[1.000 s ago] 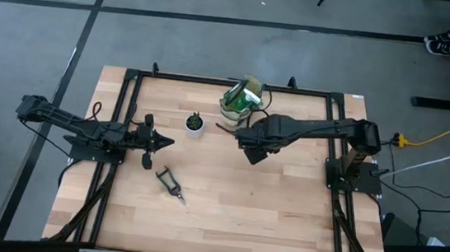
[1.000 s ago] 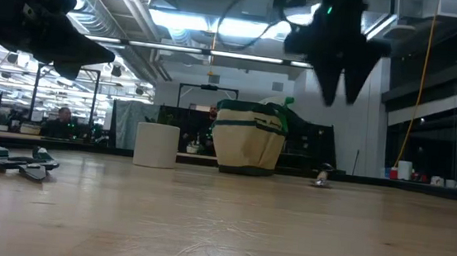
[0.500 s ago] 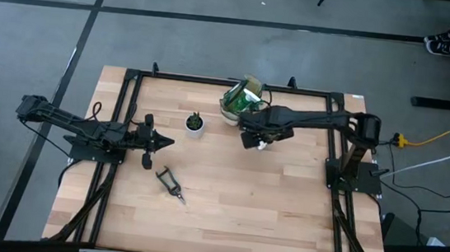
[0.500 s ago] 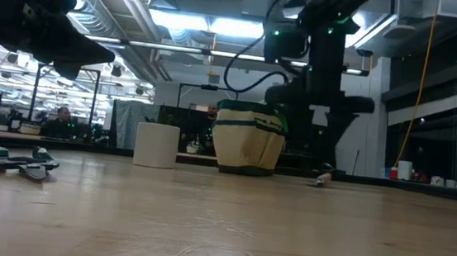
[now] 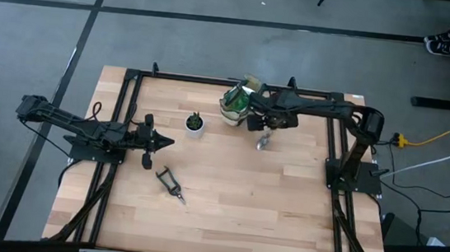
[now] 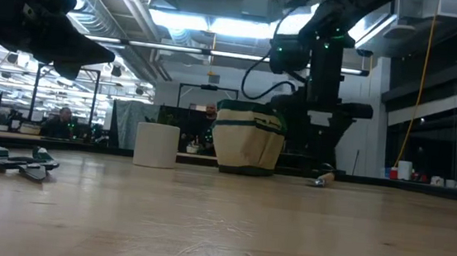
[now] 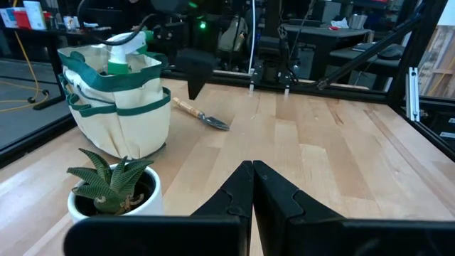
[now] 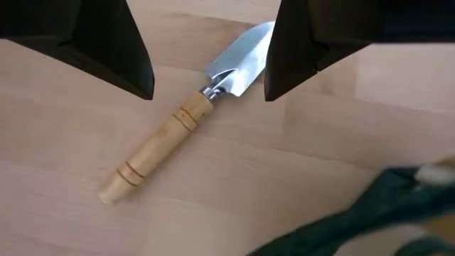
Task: Pick & Place Garden tools in Gardening bag
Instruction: Put the trowel into the gardening bag
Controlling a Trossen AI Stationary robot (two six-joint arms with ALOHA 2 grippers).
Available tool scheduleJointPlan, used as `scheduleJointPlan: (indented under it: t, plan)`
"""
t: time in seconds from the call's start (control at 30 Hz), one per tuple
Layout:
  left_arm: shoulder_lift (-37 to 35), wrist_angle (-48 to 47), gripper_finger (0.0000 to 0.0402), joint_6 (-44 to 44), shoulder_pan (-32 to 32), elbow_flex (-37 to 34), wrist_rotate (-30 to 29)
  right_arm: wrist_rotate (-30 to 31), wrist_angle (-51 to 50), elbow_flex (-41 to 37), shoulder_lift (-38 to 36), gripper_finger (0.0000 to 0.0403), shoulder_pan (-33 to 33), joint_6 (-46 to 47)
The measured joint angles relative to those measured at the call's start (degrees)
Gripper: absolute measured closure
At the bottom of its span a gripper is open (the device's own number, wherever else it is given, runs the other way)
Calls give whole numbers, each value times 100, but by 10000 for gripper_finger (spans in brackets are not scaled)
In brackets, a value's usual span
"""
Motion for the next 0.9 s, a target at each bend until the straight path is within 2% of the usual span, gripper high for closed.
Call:
scheduleJointPlan:
  t: [0.23, 0.4, 0.57, 0.77, 0.9]
  plan:
    - [0, 0, 398, 0, 2, 0, 0, 102, 120, -178, -282, 135, -30, 405]
    - [0, 0, 398, 0, 1, 2, 0, 87, 675, -988, -748, 135, -93, 954]
    - [0, 0, 398, 0, 2, 2, 0, 180, 1723, -1803, -1157, 135, -168, 1574]
    - [0, 0, 398, 0, 0, 2, 0, 686, 2266, -2136, -1098, 135, -300, 2035]
    - [0, 0, 398, 0, 0, 2, 0, 884, 2256, -2153, -998, 135, -349, 1942]
